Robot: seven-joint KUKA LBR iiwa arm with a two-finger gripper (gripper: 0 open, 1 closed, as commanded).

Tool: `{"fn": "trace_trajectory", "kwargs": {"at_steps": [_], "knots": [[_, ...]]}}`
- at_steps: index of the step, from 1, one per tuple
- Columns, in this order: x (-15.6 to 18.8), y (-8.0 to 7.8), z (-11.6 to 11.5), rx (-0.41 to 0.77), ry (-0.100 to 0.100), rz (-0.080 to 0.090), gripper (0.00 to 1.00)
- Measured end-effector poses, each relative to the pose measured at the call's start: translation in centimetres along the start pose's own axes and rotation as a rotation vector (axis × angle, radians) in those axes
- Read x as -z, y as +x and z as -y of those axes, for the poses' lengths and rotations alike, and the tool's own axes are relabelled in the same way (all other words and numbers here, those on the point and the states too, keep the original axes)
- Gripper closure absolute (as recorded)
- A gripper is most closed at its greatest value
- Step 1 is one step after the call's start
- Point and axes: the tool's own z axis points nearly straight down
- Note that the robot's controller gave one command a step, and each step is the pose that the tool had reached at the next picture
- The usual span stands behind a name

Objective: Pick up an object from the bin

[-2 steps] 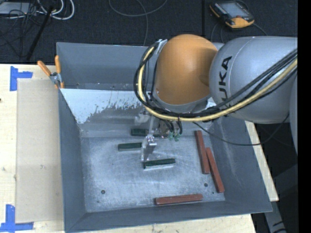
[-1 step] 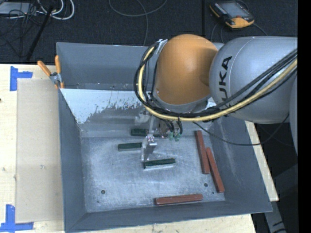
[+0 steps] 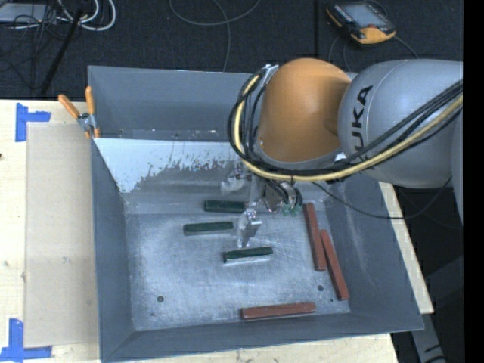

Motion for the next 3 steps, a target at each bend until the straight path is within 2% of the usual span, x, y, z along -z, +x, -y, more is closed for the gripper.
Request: {"fn": "trace_trajectory", "kwargs": {"at_steps": [1, 2, 3], "knots": [[-6.5, 5.2, 1.7, 0.052, 0.001, 0.0, 0.0], [-12.0, 1.7, 2.9, 0.151, 0.0, 0.006, 1.0], [-12.0, 1.7, 2.9, 0.15, -0.001, 0.006, 1.0]]}}
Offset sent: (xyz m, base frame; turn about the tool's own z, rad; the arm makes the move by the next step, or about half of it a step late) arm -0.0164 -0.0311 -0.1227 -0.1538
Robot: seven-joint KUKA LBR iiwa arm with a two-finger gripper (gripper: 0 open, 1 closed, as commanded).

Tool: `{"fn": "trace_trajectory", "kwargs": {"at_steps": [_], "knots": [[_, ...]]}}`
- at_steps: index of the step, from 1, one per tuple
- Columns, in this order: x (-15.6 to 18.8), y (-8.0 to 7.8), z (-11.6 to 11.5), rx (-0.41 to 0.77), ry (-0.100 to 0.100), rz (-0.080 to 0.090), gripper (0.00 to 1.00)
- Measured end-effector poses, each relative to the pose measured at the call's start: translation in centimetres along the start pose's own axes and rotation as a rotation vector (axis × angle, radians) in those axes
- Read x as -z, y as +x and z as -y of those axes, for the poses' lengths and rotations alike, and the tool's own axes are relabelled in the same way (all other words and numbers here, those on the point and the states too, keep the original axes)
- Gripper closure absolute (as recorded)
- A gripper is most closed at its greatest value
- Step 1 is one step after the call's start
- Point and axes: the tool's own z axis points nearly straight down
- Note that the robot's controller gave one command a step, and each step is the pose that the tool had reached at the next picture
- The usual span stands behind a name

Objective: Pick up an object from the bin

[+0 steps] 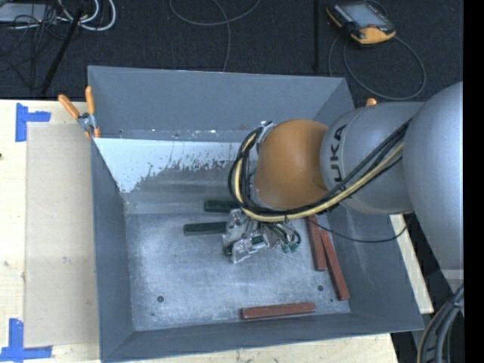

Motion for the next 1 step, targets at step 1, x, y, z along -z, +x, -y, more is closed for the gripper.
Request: {"fn": "trace_trajectory", "kwargs": {"at_steps": [1], "knots": [[19.76, -1.32, -0.21, 0.072, 0.0, -0.009, 1.0]]}}
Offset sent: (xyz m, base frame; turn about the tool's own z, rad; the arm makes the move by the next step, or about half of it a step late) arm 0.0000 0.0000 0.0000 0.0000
